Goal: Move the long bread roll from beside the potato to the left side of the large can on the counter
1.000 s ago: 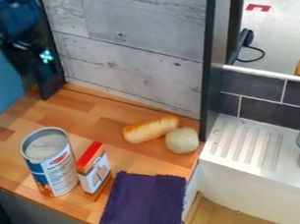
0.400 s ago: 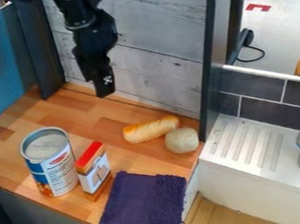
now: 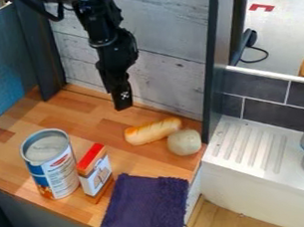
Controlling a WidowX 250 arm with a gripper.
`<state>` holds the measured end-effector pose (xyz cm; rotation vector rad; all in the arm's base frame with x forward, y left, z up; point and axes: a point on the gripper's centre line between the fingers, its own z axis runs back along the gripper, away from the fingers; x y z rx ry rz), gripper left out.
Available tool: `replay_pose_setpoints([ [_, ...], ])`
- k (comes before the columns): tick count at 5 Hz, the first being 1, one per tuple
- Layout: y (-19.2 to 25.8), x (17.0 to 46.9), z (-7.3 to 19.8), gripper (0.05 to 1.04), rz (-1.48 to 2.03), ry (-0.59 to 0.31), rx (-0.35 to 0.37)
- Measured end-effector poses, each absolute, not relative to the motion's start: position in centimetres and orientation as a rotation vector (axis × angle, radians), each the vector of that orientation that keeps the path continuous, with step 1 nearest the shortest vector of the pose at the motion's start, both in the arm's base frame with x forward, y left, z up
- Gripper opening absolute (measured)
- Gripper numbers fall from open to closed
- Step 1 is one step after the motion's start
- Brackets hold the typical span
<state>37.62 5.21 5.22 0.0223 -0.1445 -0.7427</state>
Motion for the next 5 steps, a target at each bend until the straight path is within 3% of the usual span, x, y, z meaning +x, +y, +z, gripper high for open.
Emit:
replay_pose_setpoints([
  [5,1.5,39.4,1.8,1.0,-0.821,-0.131,0.062],
])
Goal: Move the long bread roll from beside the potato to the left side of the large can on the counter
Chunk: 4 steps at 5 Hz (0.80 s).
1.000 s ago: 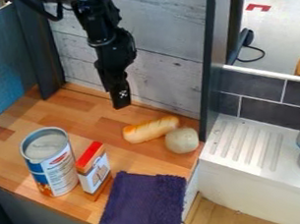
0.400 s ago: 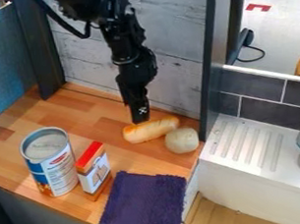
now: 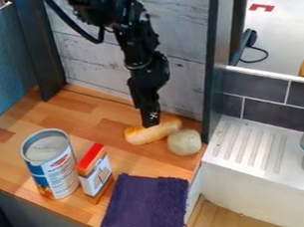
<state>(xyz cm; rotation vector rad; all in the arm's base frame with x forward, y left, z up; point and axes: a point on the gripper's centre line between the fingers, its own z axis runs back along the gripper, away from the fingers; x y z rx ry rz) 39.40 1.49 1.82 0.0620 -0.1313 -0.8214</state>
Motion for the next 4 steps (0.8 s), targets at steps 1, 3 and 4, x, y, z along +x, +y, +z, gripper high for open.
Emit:
replay_pose_setpoints([
  [1,1.5,39.5,1.3,1.0,-0.809,-0.132,0.063],
  [3,1.5,39.6,0.6,1.0,-0.806,-0.13,0.06],
  [4,1.3,39.3,-0.1,1.0,-0.805,-0.117,0.044],
])
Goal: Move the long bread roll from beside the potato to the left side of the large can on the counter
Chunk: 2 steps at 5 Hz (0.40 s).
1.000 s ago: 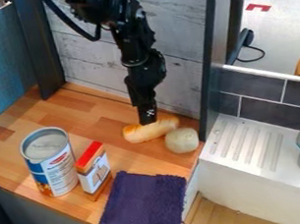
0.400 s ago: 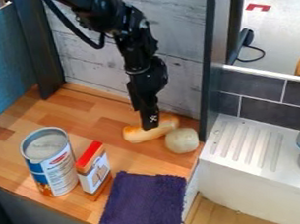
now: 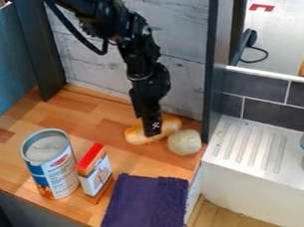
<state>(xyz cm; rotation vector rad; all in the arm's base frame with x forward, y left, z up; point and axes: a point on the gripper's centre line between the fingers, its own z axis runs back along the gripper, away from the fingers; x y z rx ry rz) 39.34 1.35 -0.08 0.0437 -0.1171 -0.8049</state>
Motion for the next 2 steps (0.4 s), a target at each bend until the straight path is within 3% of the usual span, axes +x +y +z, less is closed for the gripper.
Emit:
replay_pose_setpoints([
  [2,1.19,38.99,-1.63,1.0,-0.799,-0.091,0.021],
])
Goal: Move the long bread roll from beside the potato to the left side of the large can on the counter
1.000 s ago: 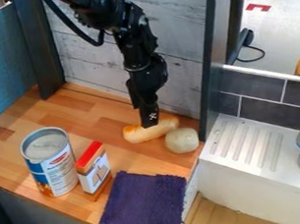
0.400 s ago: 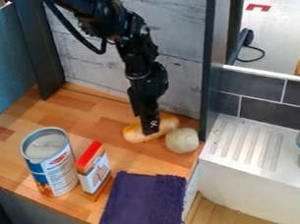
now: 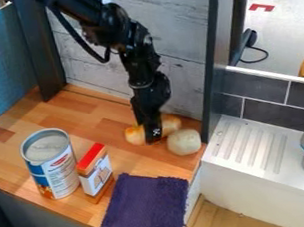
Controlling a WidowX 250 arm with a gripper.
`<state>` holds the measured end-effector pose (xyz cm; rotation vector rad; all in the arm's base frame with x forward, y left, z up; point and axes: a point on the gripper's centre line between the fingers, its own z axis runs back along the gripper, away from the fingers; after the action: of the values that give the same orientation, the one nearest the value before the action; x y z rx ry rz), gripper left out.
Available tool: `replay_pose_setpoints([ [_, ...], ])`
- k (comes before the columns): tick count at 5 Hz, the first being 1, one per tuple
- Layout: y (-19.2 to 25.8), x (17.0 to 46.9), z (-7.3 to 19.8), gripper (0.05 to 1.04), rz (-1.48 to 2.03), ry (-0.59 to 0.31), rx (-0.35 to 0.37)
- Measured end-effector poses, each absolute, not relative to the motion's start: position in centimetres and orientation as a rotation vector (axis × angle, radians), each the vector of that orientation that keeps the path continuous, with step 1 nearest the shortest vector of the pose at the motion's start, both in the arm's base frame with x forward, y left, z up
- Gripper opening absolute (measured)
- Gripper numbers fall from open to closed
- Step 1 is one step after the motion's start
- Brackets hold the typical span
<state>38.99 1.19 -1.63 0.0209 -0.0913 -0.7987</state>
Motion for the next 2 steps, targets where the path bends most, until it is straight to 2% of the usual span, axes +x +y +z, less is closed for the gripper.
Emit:
replay_pose_setpoints([
  [1,1.44,38.74,-2.08,0.945,-0.775,-0.074,0.035],
  [2,1.21,38.05,-2.68,0.72,-0.75,-0.053,0.058],
])
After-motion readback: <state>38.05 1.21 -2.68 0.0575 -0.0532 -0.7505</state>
